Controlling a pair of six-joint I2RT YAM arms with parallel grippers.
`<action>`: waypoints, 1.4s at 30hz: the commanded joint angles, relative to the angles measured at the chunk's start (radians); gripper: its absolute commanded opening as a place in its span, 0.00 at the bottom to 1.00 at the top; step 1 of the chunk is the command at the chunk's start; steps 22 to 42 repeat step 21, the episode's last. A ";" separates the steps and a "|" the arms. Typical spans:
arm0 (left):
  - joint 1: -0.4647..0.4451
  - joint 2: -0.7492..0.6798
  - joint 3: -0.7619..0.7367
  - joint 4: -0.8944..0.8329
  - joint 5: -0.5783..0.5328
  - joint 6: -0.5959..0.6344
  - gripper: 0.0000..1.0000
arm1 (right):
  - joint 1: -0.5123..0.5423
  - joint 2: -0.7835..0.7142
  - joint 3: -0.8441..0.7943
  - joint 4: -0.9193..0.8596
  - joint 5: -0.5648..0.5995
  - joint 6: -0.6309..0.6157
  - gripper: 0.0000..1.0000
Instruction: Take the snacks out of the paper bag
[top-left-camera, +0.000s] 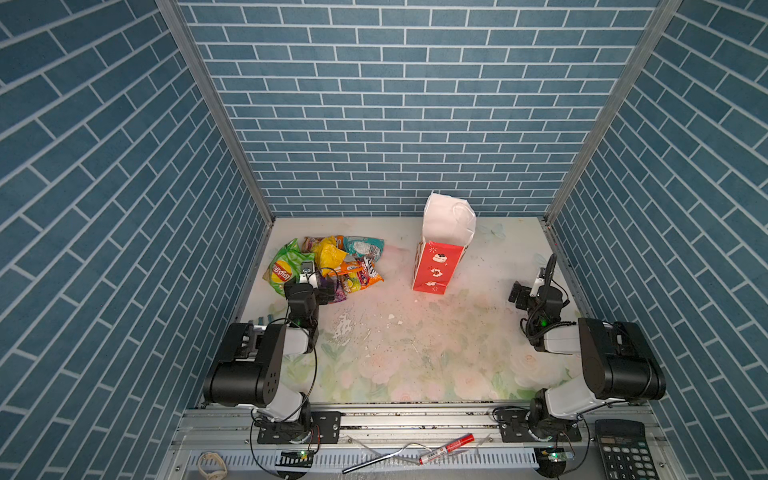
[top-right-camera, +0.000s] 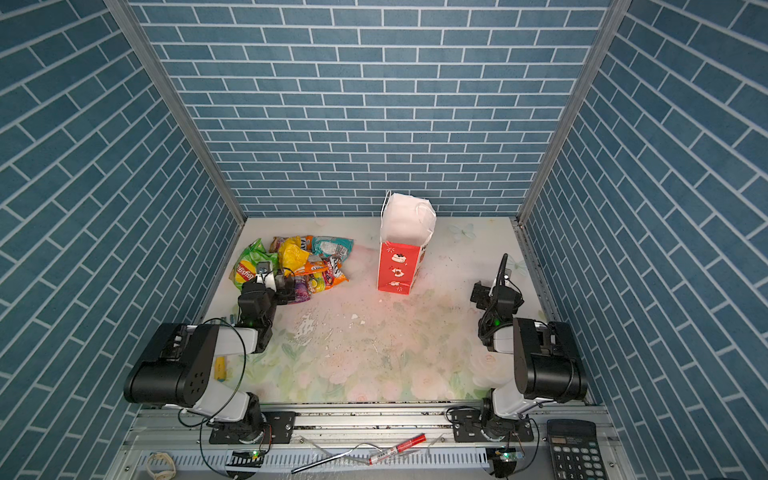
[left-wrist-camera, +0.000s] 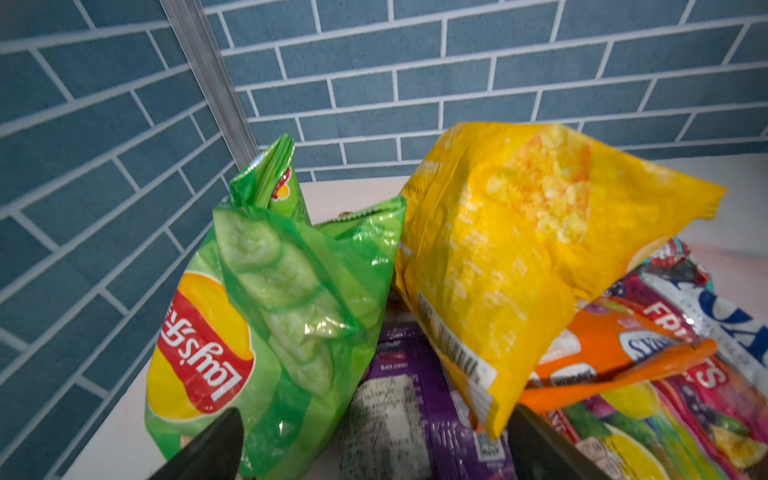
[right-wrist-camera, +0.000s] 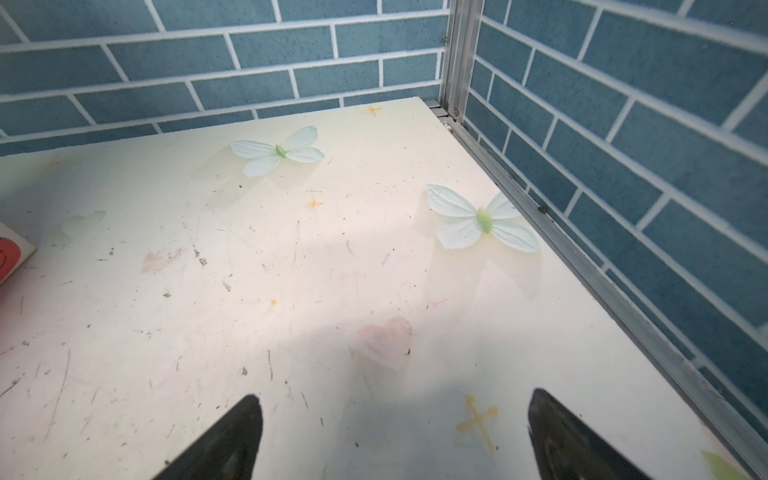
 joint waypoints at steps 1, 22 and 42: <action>0.008 0.006 0.000 -0.058 0.006 0.007 1.00 | -0.003 0.002 0.013 0.025 -0.011 -0.033 0.99; 0.006 0.005 0.002 -0.065 0.004 0.007 1.00 | -0.001 0.002 0.020 0.008 -0.015 -0.036 0.99; 0.006 0.005 0.002 -0.065 0.004 0.007 1.00 | -0.001 0.002 0.020 0.008 -0.015 -0.036 0.99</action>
